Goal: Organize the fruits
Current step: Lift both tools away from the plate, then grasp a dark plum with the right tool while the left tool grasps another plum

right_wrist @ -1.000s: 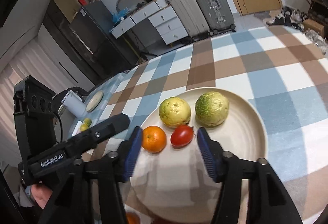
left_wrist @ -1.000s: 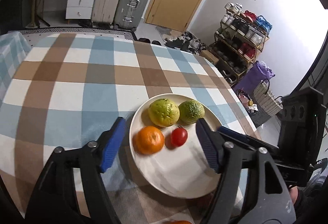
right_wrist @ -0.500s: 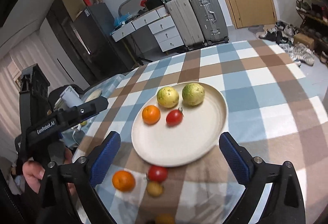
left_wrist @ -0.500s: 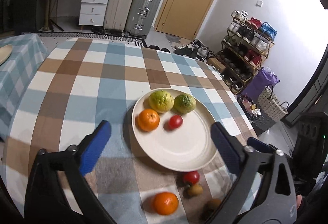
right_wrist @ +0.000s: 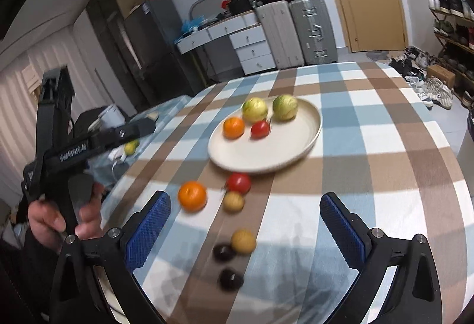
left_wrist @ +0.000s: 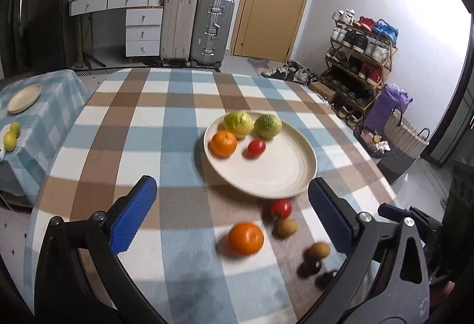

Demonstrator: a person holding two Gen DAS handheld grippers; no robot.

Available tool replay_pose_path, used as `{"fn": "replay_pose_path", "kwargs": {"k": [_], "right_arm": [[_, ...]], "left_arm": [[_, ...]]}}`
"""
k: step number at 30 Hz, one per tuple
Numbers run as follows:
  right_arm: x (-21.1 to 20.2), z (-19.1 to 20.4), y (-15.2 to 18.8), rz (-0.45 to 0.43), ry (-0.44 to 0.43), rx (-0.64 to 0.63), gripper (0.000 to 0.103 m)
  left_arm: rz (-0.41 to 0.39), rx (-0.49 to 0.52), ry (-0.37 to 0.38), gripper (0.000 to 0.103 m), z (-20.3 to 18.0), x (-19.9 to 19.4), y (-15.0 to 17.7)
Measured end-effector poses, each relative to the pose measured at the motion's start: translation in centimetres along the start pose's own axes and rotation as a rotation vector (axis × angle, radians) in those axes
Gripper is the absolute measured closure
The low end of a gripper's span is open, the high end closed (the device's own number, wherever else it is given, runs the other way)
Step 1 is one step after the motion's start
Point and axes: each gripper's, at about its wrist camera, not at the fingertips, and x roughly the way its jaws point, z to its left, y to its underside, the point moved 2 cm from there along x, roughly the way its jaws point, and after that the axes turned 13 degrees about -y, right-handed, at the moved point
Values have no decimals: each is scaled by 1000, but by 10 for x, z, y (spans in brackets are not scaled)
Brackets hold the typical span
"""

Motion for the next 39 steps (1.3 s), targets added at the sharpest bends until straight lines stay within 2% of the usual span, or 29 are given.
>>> {"fn": "replay_pose_path", "kwargs": {"k": [4, 7, 11, 16, 18, 20, 27, 34, 38, 39], "right_arm": [[-4, 11, 22, 23, 6, -29, 0], [-6, 16, 39, 35, -34, -29, 0], [-4, 24, 56, 47, -36, -71, 0], [1, 22, 66, 50, -50, -55, 3], [3, 22, 67, 47, -58, -53, 9], [8, 22, 68, 69, -72, -59, 21], [22, 22, 70, 114, -49, -82, 38], [33, 15, 73, 160, -6, -75, 64], [30, 13, 73, 147, 9, -78, 78], [29, 12, 73, 144, 11, -73, 78]], "left_arm": [[38, -16, 4, 1, -3, -4, 26], [63, -20, -1, 1, -4, -5, 47], [98, -22, -3, 1, -4, 2, 63], [135, -45, -3, 1, 2, 7, 76], [143, -41, -7, 1, 4, 8, 78], [147, -40, -7, 1, 6, 10, 78], [157, -38, -14, 1, 8, 11, 79], [168, -24, -19, 1, 6, 15, 80], [172, -31, -12, 1, 5, 15, 81], [172, -30, -11, 1, 4, 15, 82]]}}
